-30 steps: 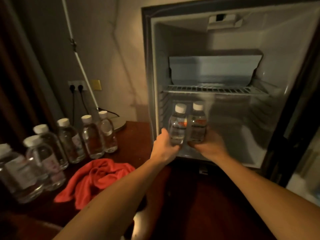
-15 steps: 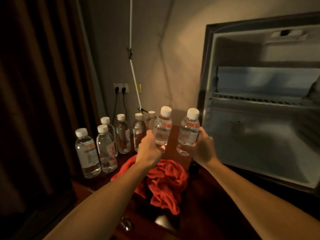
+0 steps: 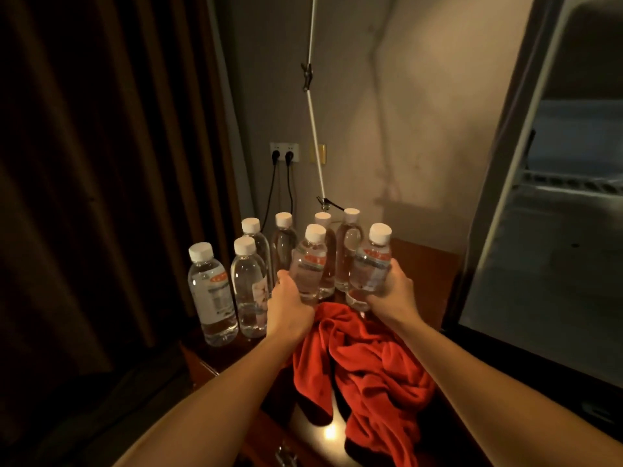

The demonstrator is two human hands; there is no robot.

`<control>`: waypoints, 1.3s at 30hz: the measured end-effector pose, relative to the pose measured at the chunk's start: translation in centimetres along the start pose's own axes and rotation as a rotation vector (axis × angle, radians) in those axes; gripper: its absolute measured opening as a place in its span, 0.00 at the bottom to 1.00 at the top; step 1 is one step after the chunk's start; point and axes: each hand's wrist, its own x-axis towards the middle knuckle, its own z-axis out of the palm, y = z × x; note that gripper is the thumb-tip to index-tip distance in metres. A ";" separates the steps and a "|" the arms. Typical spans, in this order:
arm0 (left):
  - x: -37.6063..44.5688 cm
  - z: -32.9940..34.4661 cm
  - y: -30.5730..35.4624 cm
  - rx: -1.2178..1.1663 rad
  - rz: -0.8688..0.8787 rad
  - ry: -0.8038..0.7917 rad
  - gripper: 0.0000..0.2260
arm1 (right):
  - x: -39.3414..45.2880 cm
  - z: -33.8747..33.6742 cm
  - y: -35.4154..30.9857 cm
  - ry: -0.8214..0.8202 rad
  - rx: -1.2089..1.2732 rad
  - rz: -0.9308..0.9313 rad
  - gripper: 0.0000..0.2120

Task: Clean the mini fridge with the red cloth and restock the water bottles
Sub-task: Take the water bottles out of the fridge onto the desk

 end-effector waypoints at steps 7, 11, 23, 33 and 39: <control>0.5 0.6 -1.3 0.038 -0.085 -0.013 0.35 | 0.7 1.4 0.5 -0.128 -0.054 0.043 0.27; 0.2 0.8 -1.8 0.041 -0.059 -0.005 0.31 | 1.1 2.3 -0.1 -0.209 -0.066 0.052 0.27; -2.2 0.4 -1.0 0.223 -0.138 -0.097 0.27 | -1.3 0.3 0.0 -0.336 -0.281 -0.006 0.26; -9.6 0.9 5.4 0.406 0.214 -0.168 0.22 | -8.8 -9.5 0.1 -0.166 -0.615 -0.051 0.24; -14.3 3.5 11.0 0.539 0.552 -0.231 0.25 | -13.1 -17.7 1.8 -0.096 -0.767 0.074 0.23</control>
